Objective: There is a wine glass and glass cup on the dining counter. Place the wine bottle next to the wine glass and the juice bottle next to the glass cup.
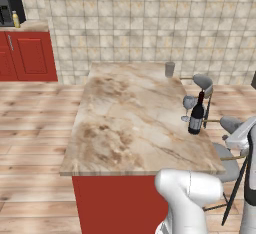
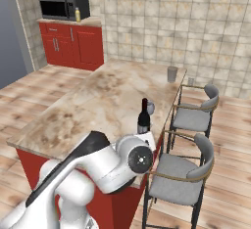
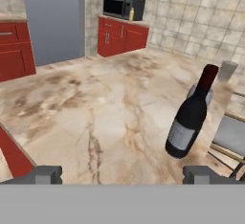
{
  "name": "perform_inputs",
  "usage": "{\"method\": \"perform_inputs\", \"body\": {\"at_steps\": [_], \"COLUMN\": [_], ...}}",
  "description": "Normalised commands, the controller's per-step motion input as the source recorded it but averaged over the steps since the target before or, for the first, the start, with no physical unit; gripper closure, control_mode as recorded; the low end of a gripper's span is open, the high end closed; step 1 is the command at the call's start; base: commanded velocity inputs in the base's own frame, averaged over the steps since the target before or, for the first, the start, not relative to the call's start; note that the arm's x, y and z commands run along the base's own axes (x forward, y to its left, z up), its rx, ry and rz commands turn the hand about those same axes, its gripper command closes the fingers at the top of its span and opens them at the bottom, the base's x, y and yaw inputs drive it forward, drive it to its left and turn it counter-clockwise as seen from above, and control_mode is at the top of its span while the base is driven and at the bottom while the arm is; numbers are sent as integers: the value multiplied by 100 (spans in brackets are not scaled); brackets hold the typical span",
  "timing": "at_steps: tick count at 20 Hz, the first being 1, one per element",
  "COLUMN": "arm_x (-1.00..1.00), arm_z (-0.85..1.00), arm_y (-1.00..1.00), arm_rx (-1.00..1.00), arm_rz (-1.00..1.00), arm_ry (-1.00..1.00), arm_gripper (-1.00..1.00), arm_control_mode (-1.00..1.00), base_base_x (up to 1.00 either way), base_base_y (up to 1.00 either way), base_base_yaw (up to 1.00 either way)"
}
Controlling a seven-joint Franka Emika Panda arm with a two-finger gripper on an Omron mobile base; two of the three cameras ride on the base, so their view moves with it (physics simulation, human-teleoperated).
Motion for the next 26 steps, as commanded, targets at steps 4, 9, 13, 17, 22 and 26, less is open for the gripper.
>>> {"method": "perform_inputs", "body": {"at_steps": [4,9,13,17,22,26], "arm_x": [-45,-36,-12,-15,-5,-8], "arm_z": [20,15,19,20,7,0], "arm_y": [23,26,25,21,20,8], "arm_rx": [0,0,0,0,0,2], "arm_rz": [-8,-3,0,0,0,0], "arm_ry": [0,0,0,0,0,-1], "arm_gripper": [-100,-100,-100,-100,-100,-100], "arm_control_mode": [-100,-100,-100,-100,-100,-100], "base_base_x": [0,0,0,0,0,0], "base_base_y": [0,0,0,0,0,0], "base_base_yaw": [0,0,0,0,0,0]}}
